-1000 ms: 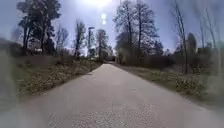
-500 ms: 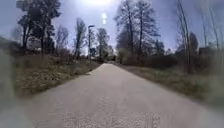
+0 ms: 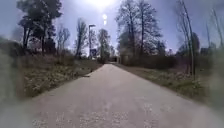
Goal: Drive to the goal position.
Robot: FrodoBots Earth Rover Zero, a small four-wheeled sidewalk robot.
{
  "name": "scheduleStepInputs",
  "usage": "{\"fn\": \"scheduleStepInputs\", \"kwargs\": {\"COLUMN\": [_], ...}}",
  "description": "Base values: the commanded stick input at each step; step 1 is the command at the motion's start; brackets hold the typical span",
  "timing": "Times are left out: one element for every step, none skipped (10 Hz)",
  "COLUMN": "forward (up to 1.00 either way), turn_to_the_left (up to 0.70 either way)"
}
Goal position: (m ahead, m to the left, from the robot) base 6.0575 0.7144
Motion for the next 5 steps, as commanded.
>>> {"fn": "scheduleStepInputs", "kwargs": {"forward": [0.70,0.70,0.70,0.70,0.70], "turn_to_the_left": [0.12,0.00,0.00,0.00,0.00]}}
